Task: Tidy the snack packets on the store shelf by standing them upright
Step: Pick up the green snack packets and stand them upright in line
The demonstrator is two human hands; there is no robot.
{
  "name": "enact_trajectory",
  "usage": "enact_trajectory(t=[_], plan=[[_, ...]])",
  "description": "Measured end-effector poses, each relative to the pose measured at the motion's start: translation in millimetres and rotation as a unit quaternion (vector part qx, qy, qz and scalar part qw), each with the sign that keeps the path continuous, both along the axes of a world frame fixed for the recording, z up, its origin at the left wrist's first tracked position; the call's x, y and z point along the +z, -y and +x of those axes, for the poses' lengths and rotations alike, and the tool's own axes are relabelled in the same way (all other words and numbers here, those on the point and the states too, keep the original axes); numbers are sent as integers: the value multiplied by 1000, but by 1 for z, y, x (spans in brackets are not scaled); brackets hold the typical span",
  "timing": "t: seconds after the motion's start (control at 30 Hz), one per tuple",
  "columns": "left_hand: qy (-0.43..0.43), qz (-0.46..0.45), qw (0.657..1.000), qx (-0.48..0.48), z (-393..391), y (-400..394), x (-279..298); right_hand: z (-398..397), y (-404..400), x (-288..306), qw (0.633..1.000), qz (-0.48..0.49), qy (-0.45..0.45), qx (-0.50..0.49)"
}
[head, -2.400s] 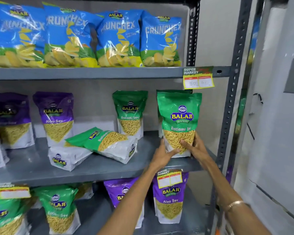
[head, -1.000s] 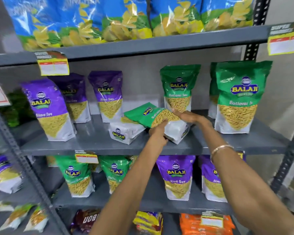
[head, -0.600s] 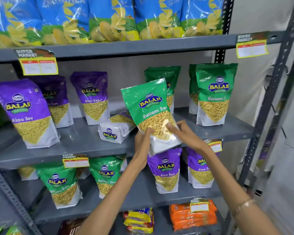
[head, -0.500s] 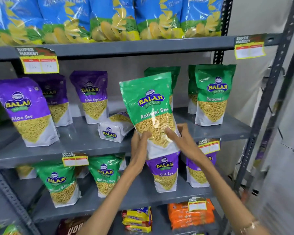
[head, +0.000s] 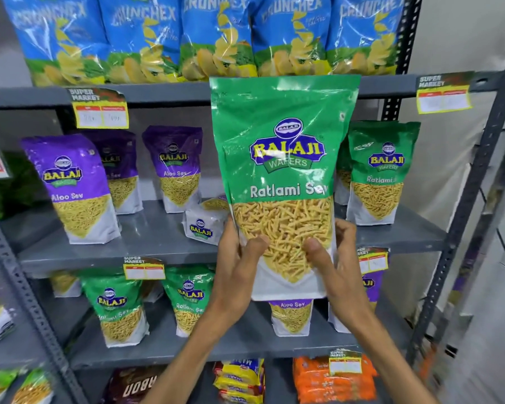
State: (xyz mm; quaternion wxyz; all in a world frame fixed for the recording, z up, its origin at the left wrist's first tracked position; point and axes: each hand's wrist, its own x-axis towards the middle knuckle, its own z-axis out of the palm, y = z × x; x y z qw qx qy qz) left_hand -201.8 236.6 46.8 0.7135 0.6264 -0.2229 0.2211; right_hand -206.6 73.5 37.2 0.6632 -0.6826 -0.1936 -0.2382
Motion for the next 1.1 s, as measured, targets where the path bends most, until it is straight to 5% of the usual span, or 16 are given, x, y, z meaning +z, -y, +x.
enact_trajectory(t=[0.27, 0.53, 0.83, 1.1], plan=[[-35, 59, 998, -7, 30, 4, -13, 22, 26, -12, 998, -40, -30, 45], [-87, 187, 978, -11, 157, 26, -30, 168, 62, -44, 996, -53, -72, 8], [-111, 179, 978, 5, 222, 54, -31, 260, 76, -54, 988, -72, -136, 6], [-119, 188, 975, 22, 230, 44, -43, 243, 72, -54, 980, -116, -142, -77]])
